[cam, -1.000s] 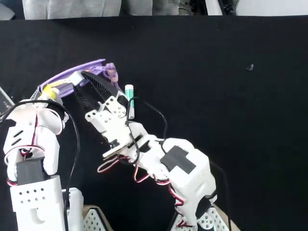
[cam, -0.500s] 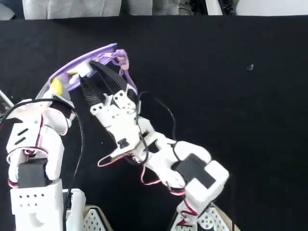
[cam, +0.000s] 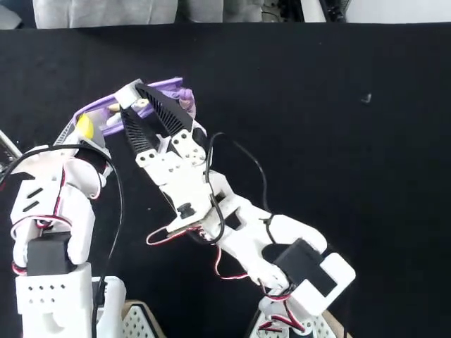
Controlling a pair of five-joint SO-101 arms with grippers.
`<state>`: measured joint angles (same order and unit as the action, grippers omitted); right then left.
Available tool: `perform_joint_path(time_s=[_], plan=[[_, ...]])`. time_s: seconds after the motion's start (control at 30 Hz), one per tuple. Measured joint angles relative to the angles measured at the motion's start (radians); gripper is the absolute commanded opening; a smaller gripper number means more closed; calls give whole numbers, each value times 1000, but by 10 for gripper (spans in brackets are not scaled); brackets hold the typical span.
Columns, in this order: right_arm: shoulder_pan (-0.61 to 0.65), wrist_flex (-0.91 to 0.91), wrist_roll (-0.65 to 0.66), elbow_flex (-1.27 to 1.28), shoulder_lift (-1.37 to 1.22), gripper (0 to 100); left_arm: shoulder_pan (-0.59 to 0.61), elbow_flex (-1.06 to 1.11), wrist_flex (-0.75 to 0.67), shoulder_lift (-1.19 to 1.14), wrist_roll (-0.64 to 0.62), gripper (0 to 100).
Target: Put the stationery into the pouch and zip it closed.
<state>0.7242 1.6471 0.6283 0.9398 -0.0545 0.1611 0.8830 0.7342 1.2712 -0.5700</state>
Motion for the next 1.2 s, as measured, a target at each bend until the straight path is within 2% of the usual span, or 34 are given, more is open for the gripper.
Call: perform_joint_path(time_s=[0.47, 0.53, 0.63, 0.73, 0.9, 1.07, 1.2], plan=[[6, 69, -9, 29, -9, 10, 0, 0, 0, 0, -3, 30], [9, 69, -55, 54, -9, 10, 0, 0, 0, 0, -3, 30], [9, 66, -193, 89, -9, 11, 0, 0, 0, 0, -3, 30], [9, -5, -276, 91, -9, 11, 0, 0, 0, 0, -3, 30], [9, -63, -275, 91, -8, 22, -23, 0, 0, 0, -3, 30], [9, -64, -273, 91, -8, 144, -25, 0, 0, 0, -3, 30], [9, -64, -209, 91, -8, 119, -29, 0, 0, 0, -3, 30]])
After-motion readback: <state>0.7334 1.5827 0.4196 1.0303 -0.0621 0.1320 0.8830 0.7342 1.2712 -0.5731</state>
